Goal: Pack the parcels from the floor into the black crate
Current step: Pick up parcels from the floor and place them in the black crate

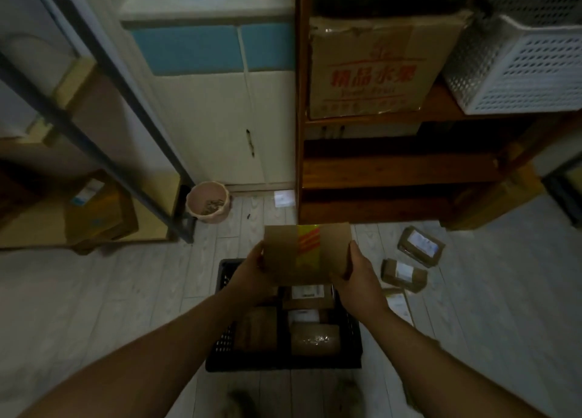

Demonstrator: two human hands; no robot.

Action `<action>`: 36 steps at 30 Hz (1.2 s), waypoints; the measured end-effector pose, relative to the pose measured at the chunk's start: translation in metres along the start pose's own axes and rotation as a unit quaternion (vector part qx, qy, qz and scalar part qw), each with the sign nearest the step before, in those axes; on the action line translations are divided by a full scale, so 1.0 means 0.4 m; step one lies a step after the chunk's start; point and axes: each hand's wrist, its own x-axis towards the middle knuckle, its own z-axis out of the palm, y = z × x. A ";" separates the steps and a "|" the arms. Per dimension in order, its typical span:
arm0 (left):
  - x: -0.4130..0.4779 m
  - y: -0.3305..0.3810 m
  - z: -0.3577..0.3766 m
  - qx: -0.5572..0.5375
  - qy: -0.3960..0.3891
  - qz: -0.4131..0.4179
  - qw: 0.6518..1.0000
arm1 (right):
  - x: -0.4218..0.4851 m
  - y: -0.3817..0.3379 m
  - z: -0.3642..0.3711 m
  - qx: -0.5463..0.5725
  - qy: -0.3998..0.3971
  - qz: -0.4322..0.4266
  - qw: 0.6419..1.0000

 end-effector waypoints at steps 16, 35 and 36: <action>0.515 -0.634 0.342 -0.031 0.019 -0.027 0.999 | 0.391 0.547 0.406 -0.143 -0.088 0.114 0.979; 0.688 -0.833 0.448 0.030 -0.154 -0.041 0.987 | 0.522 0.784 0.596 -0.215 -0.088 0.121 0.965; 0.674 -0.810 0.434 0.037 -0.158 -0.023 0.986 | 0.513 0.771 0.581 -0.206 -0.095 0.131 0.965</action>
